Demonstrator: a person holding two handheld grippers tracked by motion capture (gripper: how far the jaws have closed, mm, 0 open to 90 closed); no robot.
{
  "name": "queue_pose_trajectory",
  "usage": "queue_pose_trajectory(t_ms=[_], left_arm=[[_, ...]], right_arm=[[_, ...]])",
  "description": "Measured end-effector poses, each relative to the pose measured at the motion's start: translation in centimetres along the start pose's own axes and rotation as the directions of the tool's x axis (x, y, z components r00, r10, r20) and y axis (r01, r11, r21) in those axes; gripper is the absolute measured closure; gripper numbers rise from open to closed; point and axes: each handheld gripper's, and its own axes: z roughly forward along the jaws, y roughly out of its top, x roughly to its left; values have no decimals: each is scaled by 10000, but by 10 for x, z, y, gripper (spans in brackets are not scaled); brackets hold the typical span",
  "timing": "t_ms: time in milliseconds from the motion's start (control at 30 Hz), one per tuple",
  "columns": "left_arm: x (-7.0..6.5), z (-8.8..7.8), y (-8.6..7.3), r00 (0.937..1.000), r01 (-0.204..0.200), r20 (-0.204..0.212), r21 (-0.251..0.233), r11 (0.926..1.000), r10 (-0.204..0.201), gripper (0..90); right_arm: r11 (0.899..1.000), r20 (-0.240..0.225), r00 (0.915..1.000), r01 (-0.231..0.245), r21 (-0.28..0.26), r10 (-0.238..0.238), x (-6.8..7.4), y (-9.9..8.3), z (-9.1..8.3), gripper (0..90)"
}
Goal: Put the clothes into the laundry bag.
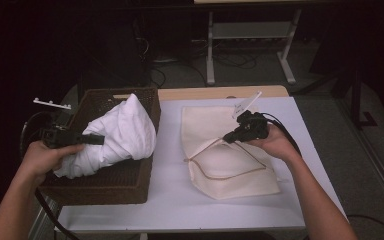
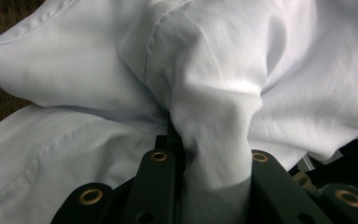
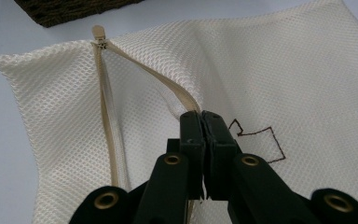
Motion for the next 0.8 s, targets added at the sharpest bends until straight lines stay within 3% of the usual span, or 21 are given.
queue_pose_trajectory(t_ms=[233,300,433,467,500,533,600,633,667,800], left_arm=[[-14,-6,7,9994,-310,131,-204,9993,313,798],[-21,-4,9,9986,-389,336,-241,9990,397,798],[-47,12,21,9901,-1031,939,-190,9945,1044,798],[-47,12,21,9901,-1031,939,-190,9945,1044,798],[-54,16,24,9871,-1189,1056,-183,9927,1201,798],[-67,24,30,9792,-1516,1339,-154,9883,1522,799],[-80,33,36,9698,-1839,1608,-131,9828,1836,798],[-80,33,36,9698,-1839,1608,-131,9828,1836,798],[-93,43,40,9597,-2137,1853,-71,9769,2113,798],[-115,64,47,9408,-2681,2216,229,9631,2566,798]], right_arm=[[10000,71,10000,12,-37,-12,-1,-1,-1,872],[10000,116,9999,-53,-62,53,-3,-1,-2,872],[9999,159,9998,-75,-103,77,-4,0,-3,873],[9999,159,9998,-75,-103,77,-4,0,-3,873],[9999,160,9999,-45,-104,46,-4,1,-4,873],[10000,174,9998,-51,-78,52,-3,3,-4,873],[9999,195,9998,-32,-97,34,-3,5,-5,875],[9999,195,9998,-32,-97,34,-3,5,-5,875],[10000,176,9998,-43,-89,45,-3,7,-6,876],[9999,157,9999,-5,-139,7,-3,9,-9,878]])
